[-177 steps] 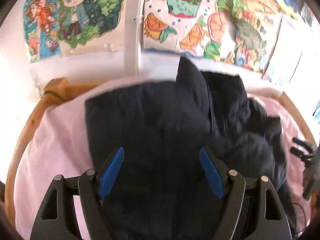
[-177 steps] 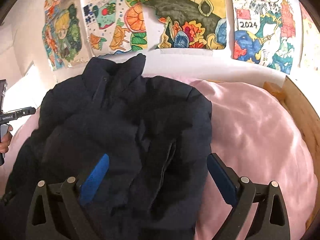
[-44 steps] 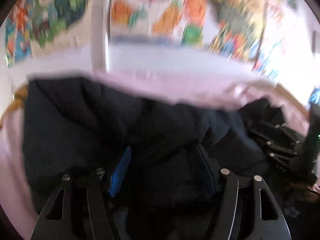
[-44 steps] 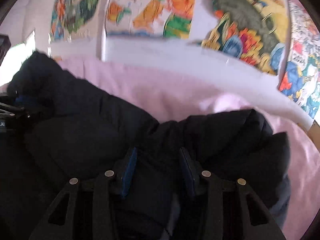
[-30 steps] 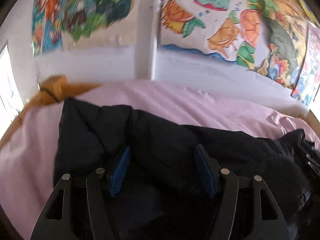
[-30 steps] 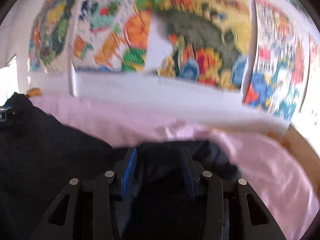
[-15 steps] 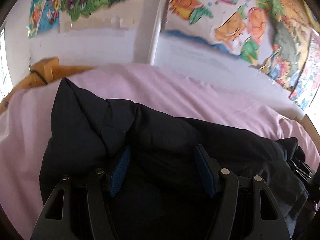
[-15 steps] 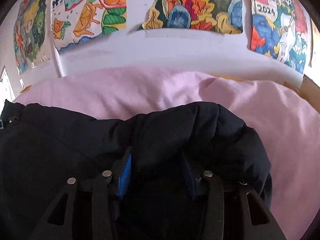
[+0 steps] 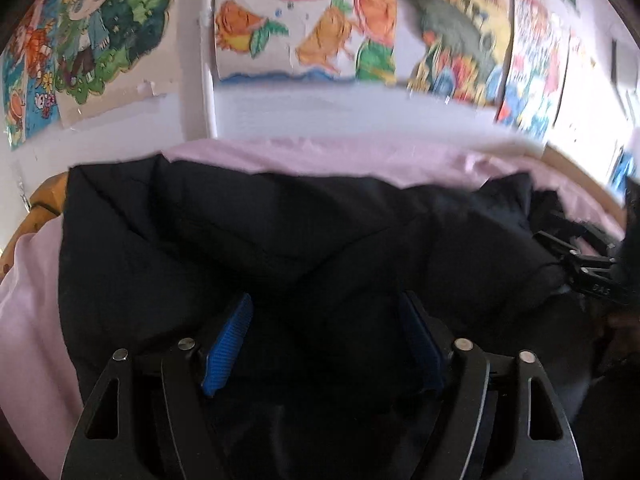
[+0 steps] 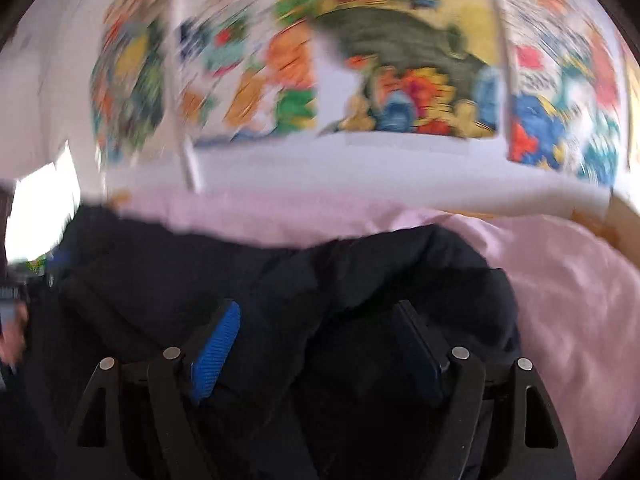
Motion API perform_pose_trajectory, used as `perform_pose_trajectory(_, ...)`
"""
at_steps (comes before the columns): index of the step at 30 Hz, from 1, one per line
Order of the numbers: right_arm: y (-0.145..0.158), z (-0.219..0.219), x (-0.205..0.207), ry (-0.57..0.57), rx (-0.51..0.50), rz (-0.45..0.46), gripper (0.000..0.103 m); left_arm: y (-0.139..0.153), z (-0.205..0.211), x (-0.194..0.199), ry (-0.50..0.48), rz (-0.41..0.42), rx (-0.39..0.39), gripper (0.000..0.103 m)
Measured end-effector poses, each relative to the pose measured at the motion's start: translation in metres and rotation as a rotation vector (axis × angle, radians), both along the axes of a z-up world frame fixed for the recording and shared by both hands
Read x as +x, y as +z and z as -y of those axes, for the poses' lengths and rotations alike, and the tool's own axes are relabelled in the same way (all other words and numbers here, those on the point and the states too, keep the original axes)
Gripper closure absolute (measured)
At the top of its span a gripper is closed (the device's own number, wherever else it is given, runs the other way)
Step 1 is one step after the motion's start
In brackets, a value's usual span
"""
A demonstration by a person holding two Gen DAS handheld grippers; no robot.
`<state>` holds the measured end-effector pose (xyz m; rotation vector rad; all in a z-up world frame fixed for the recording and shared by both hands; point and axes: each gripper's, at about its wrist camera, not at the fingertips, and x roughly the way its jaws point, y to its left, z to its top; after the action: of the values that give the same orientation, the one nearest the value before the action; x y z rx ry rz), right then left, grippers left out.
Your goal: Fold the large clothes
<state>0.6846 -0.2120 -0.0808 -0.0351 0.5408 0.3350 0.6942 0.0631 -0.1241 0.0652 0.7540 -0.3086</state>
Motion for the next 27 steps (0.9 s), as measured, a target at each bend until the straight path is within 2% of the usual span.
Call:
perform_pose_trajectory(5, -0.028, -0.021, 0.011, -0.043, -0.126, -0.015, 0.024, -0.021, 0.008, 0.013, 0.001, -0.015, 0.067, 0.025)
perform_pose_trajectory(7, -0.032, -0.026, 0.011, -0.053, -0.162, -0.011, 0.024, -0.019, 0.006, 0.015, 0.006, -0.020, 0.052, 0.025)
perform_pose_trajectory(9, -0.026, -0.021, 0.003, -0.053, -0.149, 0.016, 0.024, -0.011, -0.001, 0.008, 0.026, -0.028, 0.005, 0.026)
perform_pose_trajectory(12, -0.003, -0.006, -0.018, -0.063, -0.094, 0.035, 0.022, 0.008, -0.010, -0.013, 0.086, -0.054, -0.080, 0.025)
perform_pose_trajectory(14, 0.015, 0.004, -0.044, -0.059, -0.066, 0.064, 0.014, 0.025, -0.011, -0.037, 0.086, -0.045, -0.109, 0.024)
perform_pose_trajectory(18, 0.048, 0.009, -0.094, -0.001, -0.069, 0.062, 0.012, 0.057, 0.005, -0.090, 0.064, -0.034, -0.048, 0.023)
perform_pose_trajectory(20, 0.075, 0.010, -0.138, 0.033, -0.124, 0.112, 0.011, 0.074, 0.012, -0.117, 0.051, -0.028, -0.023, 0.023)
perform_pose_trajectory(22, 0.098, 0.014, -0.175, 0.066, -0.131, 0.132, 0.006, 0.089, 0.019, -0.149, 0.010, -0.028, -0.002, 0.023)
perform_pose_trajectory(27, 0.141, 0.019, -0.263, 0.143, -0.154, 0.129, 0.001, 0.119, 0.029, -0.224, -0.071, -0.009, 0.083, 0.023)
